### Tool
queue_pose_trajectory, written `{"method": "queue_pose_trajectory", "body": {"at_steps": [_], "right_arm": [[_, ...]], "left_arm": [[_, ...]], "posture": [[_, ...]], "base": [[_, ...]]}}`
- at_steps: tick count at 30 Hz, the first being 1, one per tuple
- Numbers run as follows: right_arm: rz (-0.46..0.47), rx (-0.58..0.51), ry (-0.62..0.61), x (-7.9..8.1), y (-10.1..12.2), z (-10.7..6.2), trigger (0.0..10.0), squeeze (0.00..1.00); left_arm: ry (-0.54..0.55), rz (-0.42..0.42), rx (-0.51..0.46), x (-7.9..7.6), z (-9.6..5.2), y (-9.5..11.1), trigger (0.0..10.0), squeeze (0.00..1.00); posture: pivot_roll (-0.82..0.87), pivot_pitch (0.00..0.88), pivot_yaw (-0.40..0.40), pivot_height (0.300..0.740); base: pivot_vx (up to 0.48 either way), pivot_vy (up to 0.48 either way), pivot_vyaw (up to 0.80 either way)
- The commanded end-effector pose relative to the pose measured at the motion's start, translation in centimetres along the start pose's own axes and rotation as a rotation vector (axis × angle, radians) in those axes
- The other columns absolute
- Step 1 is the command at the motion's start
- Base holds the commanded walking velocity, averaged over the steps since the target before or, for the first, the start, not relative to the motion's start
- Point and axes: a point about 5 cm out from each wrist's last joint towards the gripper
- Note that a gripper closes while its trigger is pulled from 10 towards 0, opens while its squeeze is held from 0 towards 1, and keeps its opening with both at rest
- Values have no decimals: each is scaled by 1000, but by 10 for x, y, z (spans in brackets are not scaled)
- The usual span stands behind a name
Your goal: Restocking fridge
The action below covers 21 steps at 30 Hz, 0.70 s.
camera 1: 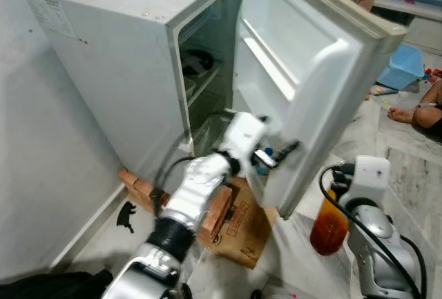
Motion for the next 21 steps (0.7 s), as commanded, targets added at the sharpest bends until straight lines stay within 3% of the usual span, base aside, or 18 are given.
{"method": "queue_pose_trajectory", "body": {"at_steps": [1,3,4,5,7,13,21], "right_arm": [[-13,-9,9,3,1,4,10000,0],[-22,-5,33,9,2,9,10000,0],[-22,-5,33,9,2,9,10000,0],[-32,-6,55,15,3,12,10000,0],[-36,-10,72,19,5,15,10000,0],[-45,-14,97,25,10,23,10000,0],[-40,-51,145,36,20,31,10000,0]], "left_arm": [[122,-16,11,20,-15,-2,10000,0],[225,-22,33,32,-33,-8,10000,0],[225,-22,33,32,-33,-8,10000,0],[286,-29,52,35,-45,-11,10000,0],[328,-42,67,35,-53,-12,10000,0],[324,-33,85,21,-62,-12,10000,0],[354,-52,121,23,-68,-15,10000,0]], "posture": [[22,0,-26,740],[33,0,-41,740],[33,0,-41,740],[39,0,-51,740],[44,0,-60,740],[47,0,-75,740],[35,0,-64,740]], "base": [[0,0,0],[0,-127,0],[0,-255,0],[0,-277,-756],[0,-283,-756],[0,-306,-479],[0,-336,0]]}}
Point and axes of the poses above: a point about 5 cm out from each wrist's last joint towards the gripper, its own z axis pointing out of the wrist towards the gripper, its own y axis along the axis of the wrist's last joint, x = y × z, and after that the axes turned 12 degrees about z, right-handed
